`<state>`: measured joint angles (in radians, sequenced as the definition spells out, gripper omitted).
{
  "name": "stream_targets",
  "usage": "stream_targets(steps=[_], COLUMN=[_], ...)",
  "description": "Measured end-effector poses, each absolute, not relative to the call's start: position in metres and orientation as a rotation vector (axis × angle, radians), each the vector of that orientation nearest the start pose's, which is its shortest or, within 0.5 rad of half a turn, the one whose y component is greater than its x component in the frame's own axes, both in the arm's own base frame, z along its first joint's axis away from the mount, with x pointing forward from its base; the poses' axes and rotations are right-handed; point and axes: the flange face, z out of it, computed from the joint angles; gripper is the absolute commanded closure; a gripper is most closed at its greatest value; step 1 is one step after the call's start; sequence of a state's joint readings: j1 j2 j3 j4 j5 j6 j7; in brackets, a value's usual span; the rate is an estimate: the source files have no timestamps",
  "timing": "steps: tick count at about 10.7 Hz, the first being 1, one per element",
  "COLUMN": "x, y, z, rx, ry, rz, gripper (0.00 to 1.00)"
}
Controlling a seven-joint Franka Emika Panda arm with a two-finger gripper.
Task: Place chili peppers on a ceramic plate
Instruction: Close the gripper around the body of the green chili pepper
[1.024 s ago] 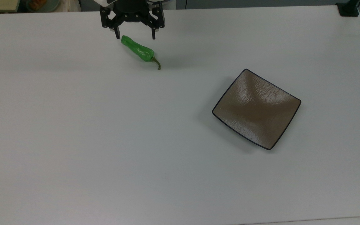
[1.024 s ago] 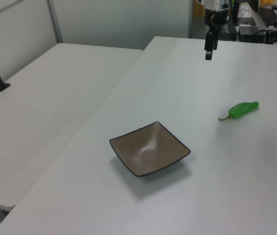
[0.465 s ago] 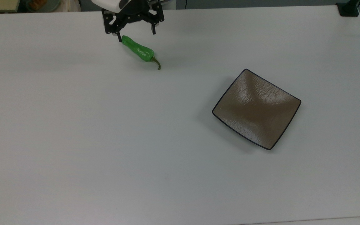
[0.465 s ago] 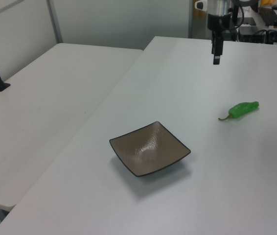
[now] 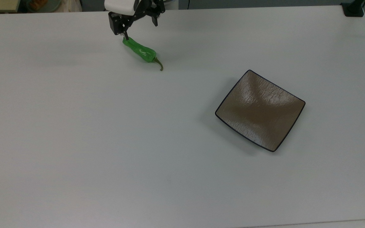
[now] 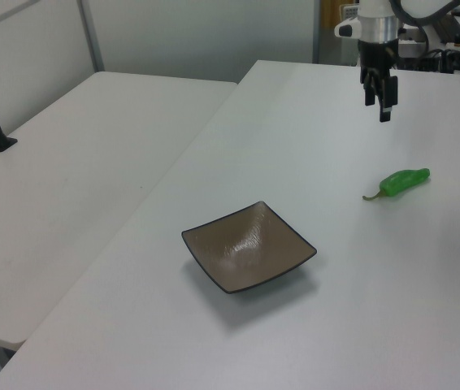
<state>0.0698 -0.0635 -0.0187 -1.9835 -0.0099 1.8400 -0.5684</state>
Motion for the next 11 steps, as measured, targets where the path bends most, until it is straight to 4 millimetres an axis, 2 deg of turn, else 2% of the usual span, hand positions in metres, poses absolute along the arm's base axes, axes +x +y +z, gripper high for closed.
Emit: stream_targets(steps=[3, 7, 11], x=[0.515, 0.497, 0.494], y=[0.025, 0.025, 0.022], z=[0.454, 0.397, 0.354], rx=[-2.946, -2.921, -2.896], ry=[-0.977, -1.013, -1.041], rz=[0.218, 0.255, 0.297], gripper=[0.00, 0.00, 0.00])
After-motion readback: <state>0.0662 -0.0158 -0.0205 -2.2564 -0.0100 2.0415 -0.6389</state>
